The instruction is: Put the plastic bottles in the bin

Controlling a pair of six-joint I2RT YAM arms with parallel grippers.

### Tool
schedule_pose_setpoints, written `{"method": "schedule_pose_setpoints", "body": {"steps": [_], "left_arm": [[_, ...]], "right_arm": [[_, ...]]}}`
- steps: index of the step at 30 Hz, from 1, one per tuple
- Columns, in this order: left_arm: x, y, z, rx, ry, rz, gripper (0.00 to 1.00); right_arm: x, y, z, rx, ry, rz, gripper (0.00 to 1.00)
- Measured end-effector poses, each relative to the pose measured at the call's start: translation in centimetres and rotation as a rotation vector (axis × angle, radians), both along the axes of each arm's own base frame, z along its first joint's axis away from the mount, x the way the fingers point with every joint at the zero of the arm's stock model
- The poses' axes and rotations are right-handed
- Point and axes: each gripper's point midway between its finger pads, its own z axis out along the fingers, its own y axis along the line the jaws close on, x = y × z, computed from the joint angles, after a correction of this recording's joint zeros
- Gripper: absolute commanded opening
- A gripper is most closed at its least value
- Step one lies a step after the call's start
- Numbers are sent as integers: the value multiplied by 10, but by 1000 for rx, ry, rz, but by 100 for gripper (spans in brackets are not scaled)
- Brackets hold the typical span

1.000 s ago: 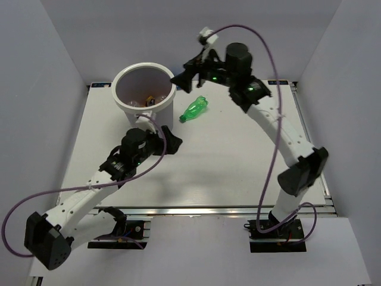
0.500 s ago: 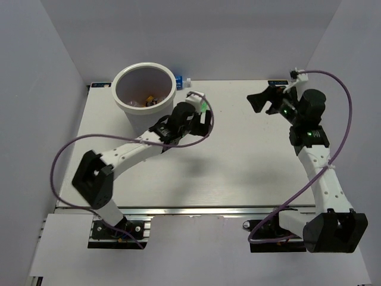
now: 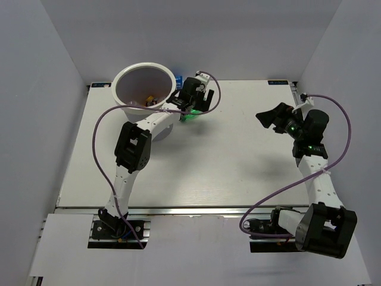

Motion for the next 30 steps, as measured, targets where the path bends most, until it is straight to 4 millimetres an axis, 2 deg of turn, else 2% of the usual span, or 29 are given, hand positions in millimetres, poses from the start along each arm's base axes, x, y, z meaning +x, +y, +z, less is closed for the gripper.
{"method": "schedule_pose_setpoints", "body": {"steps": [3, 10, 15, 17, 20, 21, 23, 30], "left_arm": [[16, 14, -25, 54, 19, 21, 98], [34, 15, -72, 135, 40, 45, 98], [39, 21, -104, 164, 70, 86, 98], [42, 23, -105, 159, 60, 91, 96], [42, 20, -105, 140, 64, 80, 73], [42, 18, -106, 129, 70, 74, 61], [43, 15, -104, 105, 71, 64, 49], [25, -15, -93, -48, 135, -50, 47]], "right_arm": [[2, -7, -10, 28, 27, -13, 89], [8, -6, -23, 54, 58, 21, 89], [8, -5, -21, 49, 46, 34, 89], [8, -5, -20, 45, 38, 35, 89], [8, -6, -18, 42, 30, 30, 89], [8, -6, -17, 40, 26, 29, 89], [8, -6, -15, 38, 19, 24, 89], [8, -7, -13, 35, 13, 16, 89]]}}
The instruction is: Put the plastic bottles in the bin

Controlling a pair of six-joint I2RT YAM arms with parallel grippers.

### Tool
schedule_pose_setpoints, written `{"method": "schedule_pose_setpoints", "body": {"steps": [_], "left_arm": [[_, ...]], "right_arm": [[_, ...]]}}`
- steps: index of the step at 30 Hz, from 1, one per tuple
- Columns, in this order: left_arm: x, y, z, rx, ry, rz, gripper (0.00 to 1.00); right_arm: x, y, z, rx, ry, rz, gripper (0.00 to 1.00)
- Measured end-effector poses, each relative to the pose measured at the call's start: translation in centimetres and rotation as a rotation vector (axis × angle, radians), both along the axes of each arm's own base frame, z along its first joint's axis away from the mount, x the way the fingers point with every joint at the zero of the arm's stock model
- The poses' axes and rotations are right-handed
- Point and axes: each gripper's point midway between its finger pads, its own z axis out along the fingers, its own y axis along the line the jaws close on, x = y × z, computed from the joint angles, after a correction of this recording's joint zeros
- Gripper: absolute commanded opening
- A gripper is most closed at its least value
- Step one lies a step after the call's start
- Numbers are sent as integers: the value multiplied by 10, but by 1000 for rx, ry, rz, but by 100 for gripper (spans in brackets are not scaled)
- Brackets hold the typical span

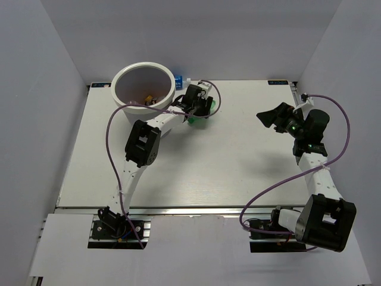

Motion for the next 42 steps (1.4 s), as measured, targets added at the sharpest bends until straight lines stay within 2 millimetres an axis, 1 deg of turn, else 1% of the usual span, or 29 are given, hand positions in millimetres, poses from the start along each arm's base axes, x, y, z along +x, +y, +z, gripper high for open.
{"method": "schedule_pose_setpoints", "body": {"steps": [3, 5, 6, 7, 9, 11, 13, 15, 17, 18, 19, 21, 22, 23, 24, 25, 26, 27, 28, 29, 30, 31, 34, 38, 42], "left_arm": [[-11, -15, 22, -38, -2, -44, 47], [-21, -26, 47, -53, -21, -72, 47], [-28, -32, 64, -61, -36, -87, 47], [-35, -38, 85, -71, -59, -100, 47], [-50, -47, 132, -99, -118, -114, 48], [-70, -48, 189, -139, -194, -120, 48], [-93, -38, 245, -178, -268, -108, 50], [-109, -13, 302, -219, -359, -55, 53], [-120, 19, 344, -249, -437, 19, 53], [-126, 37, 360, -261, -469, 63, 53], [-129, 55, 372, -272, -494, 106, 53], [-132, 90, 382, -285, -517, 192, 53], [-132, 106, 380, -287, -518, 233, 55], [-129, 128, 374, -279, -514, 295, 57], [-125, 144, 365, -269, -505, 341, 61], [-122, 159, 353, -253, -490, 386, 68], [-118, 174, 339, -233, -470, 430, 73], [-115, 185, 325, -211, -448, 459, 78], [-112, 194, 312, -190, -425, 485, 88], [-110, 200, 301, -173, -402, 504, 94], [-109, 204, 295, -159, -386, 515, 98], [-108, 207, 292, -156, -378, 524, 98], [-106, 215, 295, -164, -376, 548, 98], [-104, 224, 299, -168, -379, 569, 98], [-102, 237, 298, -166, -364, 600, 98]], "right_arm": [[0, -1, 2, -7, -6, -10, 89], [-1, -3, 3, -14, -10, -21, 89], [-1, -4, 3, -18, -12, -25, 89], [-1, -4, 3, -21, -11, -28, 89], [-1, -6, 2, -28, -8, -37, 89], [-1, -7, 0, -32, 1, -43, 89], [-2, -7, -3, -35, 11, -43, 89], [-2, -6, -5, -42, 11, -35, 89], [-3, -5, -5, -52, 5, -17, 89], [-4, -3, -6, -58, -1, -1, 89], [-5, -1, -6, -64, -6, 13, 89], [-5, 5, -7, -83, -17, 40, 89], [-6, 8, -7, -91, -21, 55, 89], [-7, 14, -7, -106, -31, 77, 89], [-7, 20, -6, -117, -39, 95, 89], [-6, 25, -5, -130, -47, 114, 89], [-5, 31, -3, -145, -59, 132, 89], [-3, 37, -2, -164, -65, 148, 90], [-1, 42, 1, -182, -76, 163, 89], [1, 49, 3, -203, -88, 184, 89], [4, 55, 5, -222, -101, 204, 89], [7, 62, 7, -243, -112, 226, 89], [14, 81, 7, -291, -129, 280, 89], [21, 104, 0, -369, -143, 342, 89], [34, 124, 0, -457, -189, 404, 89]]}}
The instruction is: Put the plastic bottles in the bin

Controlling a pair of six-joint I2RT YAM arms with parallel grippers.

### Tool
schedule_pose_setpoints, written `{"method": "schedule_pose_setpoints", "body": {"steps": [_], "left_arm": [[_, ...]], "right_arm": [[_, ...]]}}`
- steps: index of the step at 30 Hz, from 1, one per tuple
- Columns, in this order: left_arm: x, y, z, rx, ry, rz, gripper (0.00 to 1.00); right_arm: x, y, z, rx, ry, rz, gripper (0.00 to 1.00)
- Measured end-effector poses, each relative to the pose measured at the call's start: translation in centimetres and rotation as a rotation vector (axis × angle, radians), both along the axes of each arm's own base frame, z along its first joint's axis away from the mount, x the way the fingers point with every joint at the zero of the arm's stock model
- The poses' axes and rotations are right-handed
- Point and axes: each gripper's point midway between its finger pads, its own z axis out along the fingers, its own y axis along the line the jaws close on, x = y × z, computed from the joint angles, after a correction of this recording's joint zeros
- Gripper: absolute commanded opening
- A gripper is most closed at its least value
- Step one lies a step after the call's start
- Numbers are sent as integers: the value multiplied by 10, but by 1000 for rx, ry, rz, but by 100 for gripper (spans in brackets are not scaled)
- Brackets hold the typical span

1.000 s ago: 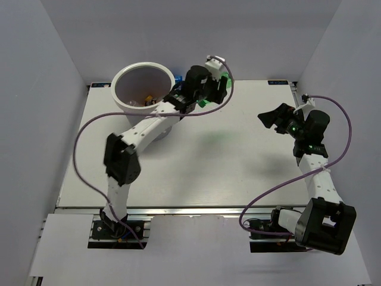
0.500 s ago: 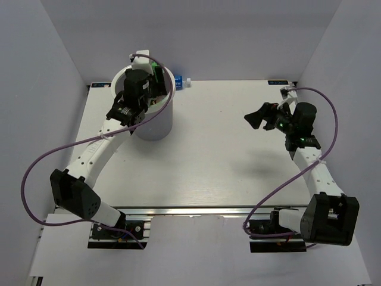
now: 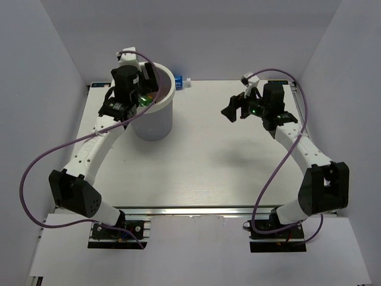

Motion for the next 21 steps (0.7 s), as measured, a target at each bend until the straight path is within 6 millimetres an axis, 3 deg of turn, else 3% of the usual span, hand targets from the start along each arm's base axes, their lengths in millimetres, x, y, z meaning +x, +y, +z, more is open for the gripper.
{"method": "schedule_pose_setpoints", "body": {"steps": [6, 11, 16, 21], "left_arm": [[5, 49, 11, -47, -18, 87, 98], [-3, 99, 28, -93, -59, 179, 98], [-20, 144, 39, -133, -93, 270, 98], [-37, 205, 32, -187, -112, 410, 98]], "right_arm": [[42, 27, 4, -92, -84, 82, 89], [89, 50, -8, -154, -105, 114, 89], [122, 72, -27, -179, -126, 144, 89], [193, 108, -34, -194, -216, 101, 89]]}}
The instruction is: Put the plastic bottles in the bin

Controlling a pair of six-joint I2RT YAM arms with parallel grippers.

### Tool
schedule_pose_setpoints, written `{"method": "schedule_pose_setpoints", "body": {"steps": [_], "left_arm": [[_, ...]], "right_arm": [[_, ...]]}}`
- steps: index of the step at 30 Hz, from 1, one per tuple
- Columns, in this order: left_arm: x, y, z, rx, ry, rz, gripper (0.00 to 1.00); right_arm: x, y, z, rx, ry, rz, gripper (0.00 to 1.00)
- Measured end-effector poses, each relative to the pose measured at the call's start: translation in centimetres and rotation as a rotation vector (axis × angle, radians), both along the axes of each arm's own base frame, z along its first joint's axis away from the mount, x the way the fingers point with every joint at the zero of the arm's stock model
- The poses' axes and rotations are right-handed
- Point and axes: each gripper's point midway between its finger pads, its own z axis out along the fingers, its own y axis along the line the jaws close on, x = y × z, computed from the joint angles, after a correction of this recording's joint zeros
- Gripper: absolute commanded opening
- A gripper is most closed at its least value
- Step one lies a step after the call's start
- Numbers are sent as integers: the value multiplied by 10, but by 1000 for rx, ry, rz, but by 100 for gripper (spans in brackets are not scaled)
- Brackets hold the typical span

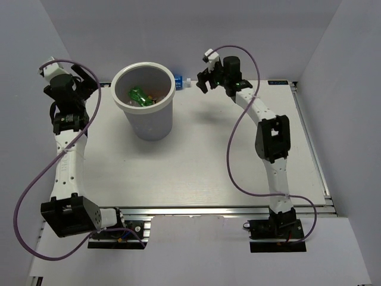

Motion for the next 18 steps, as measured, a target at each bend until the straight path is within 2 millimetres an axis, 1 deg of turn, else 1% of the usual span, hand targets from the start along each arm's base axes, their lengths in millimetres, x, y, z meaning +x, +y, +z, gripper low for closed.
{"method": "schedule_pose_setpoints", "body": {"steps": [2, 5, 7, 9, 11, 13, 15, 18], "left_arm": [[-3, 11, -17, -26, 19, 24, 98], [-3, 17, -47, -67, 63, 30, 98], [-2, 19, -63, -96, 89, 24, 98], [0, 24, -71, -119, 102, 26, 98], [3, 28, -75, -133, 97, 22, 98], [4, 29, -80, -144, 88, 16, 98], [5, 25, -84, -153, 87, -4, 98], [7, 21, -92, -163, 89, -28, 98]], "right_arm": [[19, 11, -4, -5, -52, -34, 89], [35, 26, -15, 10, -115, -84, 89], [48, 39, -21, 55, -145, -122, 89], [62, 50, -24, 126, -181, -157, 89], [73, 55, -28, 213, -198, -193, 89], [80, 55, -35, 288, -193, -227, 89], [86, 53, -43, 363, -179, -262, 89], [92, 53, -49, 479, -152, -294, 90]]}}
